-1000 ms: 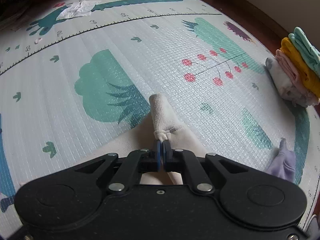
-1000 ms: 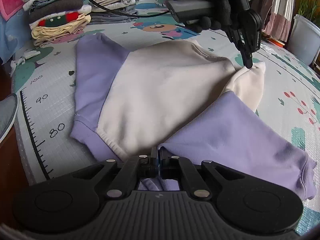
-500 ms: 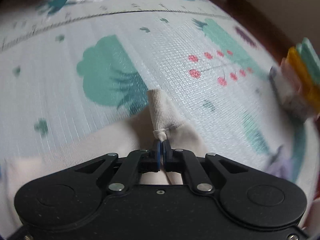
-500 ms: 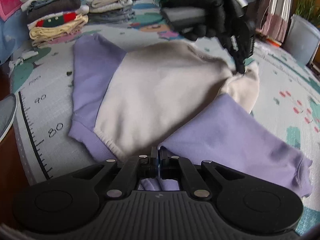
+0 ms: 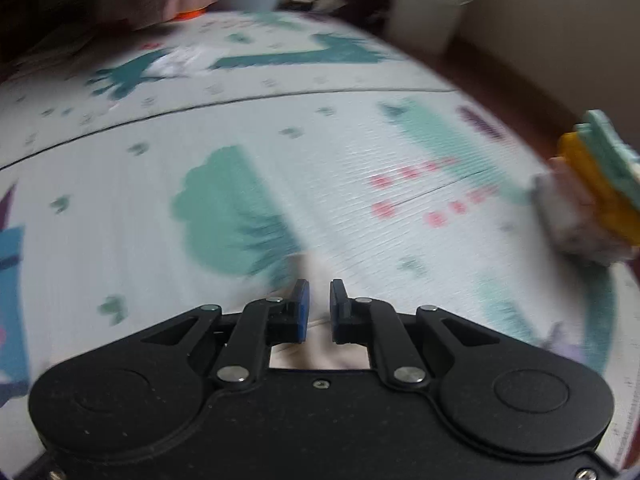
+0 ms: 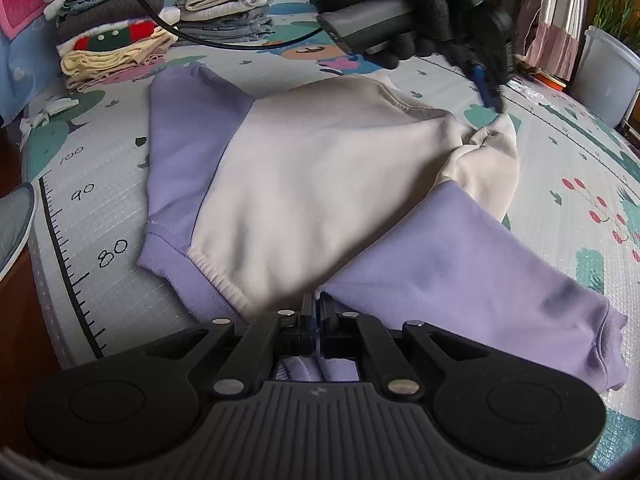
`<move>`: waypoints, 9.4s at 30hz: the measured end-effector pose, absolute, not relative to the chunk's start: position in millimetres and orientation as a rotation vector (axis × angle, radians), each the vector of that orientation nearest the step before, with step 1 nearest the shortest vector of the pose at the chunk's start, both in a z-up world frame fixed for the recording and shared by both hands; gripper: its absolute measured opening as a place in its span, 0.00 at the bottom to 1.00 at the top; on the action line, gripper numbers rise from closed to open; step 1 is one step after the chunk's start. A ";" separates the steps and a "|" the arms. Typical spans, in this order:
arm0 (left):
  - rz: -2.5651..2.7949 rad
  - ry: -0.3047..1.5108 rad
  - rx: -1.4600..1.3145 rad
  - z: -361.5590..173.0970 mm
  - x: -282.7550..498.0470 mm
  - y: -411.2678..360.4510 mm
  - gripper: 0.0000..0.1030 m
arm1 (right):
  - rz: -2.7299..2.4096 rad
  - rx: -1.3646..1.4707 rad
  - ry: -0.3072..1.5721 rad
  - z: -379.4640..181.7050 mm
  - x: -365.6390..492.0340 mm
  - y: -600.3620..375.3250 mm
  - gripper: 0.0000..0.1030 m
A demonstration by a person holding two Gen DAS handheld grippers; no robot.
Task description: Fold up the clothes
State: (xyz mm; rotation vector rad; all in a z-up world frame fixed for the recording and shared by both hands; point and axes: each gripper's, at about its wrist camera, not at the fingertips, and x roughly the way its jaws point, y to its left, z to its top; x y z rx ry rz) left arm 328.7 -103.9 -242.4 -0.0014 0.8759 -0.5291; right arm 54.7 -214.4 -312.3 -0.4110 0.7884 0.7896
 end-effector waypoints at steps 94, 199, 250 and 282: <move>-0.838 0.874 -0.126 -219.6 304.5 -92.5 0.09 | 0.718 -0.314 0.839 -311.5 48.7 -242.8 0.38; -0.887 0.837 0.577 -280.3 163.1 -103.1 0.46 | 0.771 -0.333 0.804 -316.5 81.2 -230.5 0.41; -0.771 0.741 0.560 -274.1 256.4 -153.5 0.32 | 0.795 -0.200 0.780 -308.3 48.9 -250.9 0.46; -0.399 1.116 0.262 -251.0 275.4 77.1 0.41 | 1.104 -0.713 0.894 -219.8 43.5 -209.5 0.41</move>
